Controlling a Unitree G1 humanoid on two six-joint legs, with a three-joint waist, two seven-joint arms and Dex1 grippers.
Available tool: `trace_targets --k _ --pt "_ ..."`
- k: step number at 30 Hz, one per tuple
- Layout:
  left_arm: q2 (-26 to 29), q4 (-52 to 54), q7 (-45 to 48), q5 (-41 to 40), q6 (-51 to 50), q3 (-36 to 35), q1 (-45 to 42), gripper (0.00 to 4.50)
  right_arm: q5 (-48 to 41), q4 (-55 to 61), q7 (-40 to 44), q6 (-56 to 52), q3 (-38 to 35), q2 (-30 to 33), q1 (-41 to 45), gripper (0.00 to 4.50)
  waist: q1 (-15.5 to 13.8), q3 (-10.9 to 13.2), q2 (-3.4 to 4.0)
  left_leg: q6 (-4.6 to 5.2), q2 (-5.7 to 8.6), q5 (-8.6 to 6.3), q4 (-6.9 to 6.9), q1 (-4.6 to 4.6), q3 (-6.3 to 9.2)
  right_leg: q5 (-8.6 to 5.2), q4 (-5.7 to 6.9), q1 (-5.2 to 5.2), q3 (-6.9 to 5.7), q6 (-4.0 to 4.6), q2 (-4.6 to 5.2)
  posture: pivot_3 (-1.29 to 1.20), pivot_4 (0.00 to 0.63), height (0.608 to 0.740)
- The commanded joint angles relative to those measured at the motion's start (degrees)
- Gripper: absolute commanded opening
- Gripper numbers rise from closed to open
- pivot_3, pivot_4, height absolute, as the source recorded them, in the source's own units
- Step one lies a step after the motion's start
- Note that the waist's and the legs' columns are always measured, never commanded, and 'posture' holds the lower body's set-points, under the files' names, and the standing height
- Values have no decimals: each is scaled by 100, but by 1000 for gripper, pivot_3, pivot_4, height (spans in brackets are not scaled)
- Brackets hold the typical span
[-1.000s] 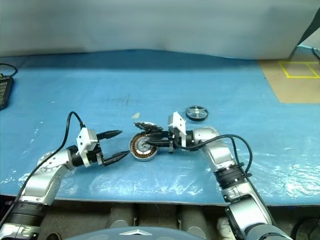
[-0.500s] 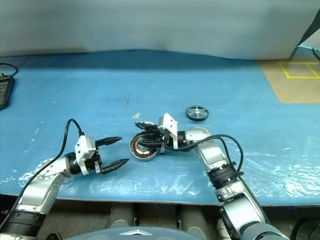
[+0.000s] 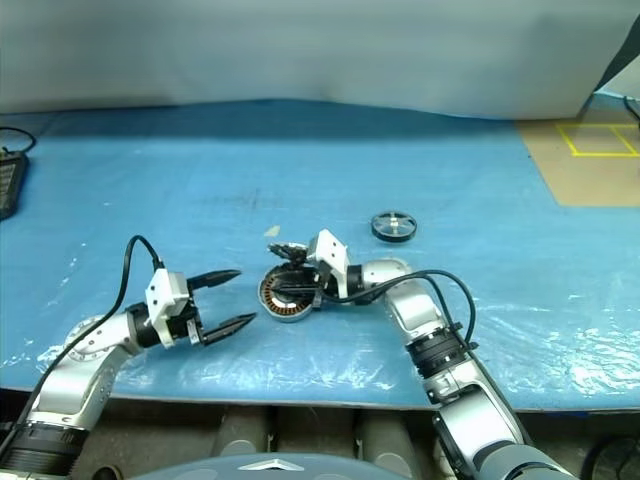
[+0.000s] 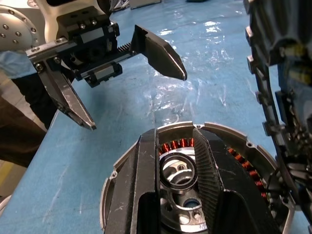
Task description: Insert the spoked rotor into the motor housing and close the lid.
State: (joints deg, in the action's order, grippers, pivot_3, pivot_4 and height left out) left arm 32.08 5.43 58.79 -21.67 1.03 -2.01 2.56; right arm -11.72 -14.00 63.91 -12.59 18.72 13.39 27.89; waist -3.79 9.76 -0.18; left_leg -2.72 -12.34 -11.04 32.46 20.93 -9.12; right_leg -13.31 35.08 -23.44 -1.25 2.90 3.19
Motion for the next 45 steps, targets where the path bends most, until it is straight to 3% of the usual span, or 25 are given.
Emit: trace_targets --k 1,4,5,13,15,32,35,38,40,45 --pt "68 253 -44 -87 -6 -118 -6 4500 4 3 50 132 12 -16 93 599 -1 0 0 0 0 0 1 0 0 0 1 0 0 0 0 0 150 740" --pt "82 270 -65 -83 -15 -122 -3 4500 19 -20 116 92 34 9 100 599 -1 0 0 0 0 0 7 0 1 0 8 0 0 0 0 0 150 740" --pt "84 271 -67 -80 -15 -122 -2 4500 19 -21 136 71 43 16 101 1329 -1 0 0 0 0 0 9 -1 1 0 10 0 1 0 0 0 150 740" --pt "94 257 -88 -55 -12 -109 -43 4500 90 -94 25 213 -1 -26 112 3966 -2 0 0 3 -2 -2 30 -5 1 0 34 1 5 0 2 0 150 740" --pt "90 245 -93 -46 0 -104 -47 4500 49 -75 57 223 -23 -25 114 4440 -1 0 0 3 -2 -2 31 -6 1 0 38 1 6 0 2 0 150 740" --pt "47 202 -136 12 41 -61 -67 4500 -274 157 266 232 -279 121 162 4440 -2 0 0 2 -2 -2 31 -6 1 -1 37 1 6 1 1 0 150 740" --pt "45 257 -158 6 12 -52 -56 4500 -183 189 303 211 -249 255 182 3851 -2 0 0 2 -1 -2 31 -6 1 -1 37 1 6 1 1 0 150 740" --pt "44 280 -181 0 -7 -39 -78 4500 -49 159 284 348 -223 400 213 2910 -3 0 0 2 -1 -2 31 -6 1 0 37 1 6 1 2 0 150 740" --pt "41 280 -191 -2 -18 -24 -106 4500 -47 140 300 412 -250 458 235 2910 -2 0 0 2 -1 -2 31 -6 1 0 37 1 6 1 1 0 150 740" --pt "18 259 -216 13 -25 11 -183 4500 12 174 382 568 -220 585 275 1658 -2 0 0 3 -1 -2 31 -6 1 0 38 1 6 1 1 0 150 740"
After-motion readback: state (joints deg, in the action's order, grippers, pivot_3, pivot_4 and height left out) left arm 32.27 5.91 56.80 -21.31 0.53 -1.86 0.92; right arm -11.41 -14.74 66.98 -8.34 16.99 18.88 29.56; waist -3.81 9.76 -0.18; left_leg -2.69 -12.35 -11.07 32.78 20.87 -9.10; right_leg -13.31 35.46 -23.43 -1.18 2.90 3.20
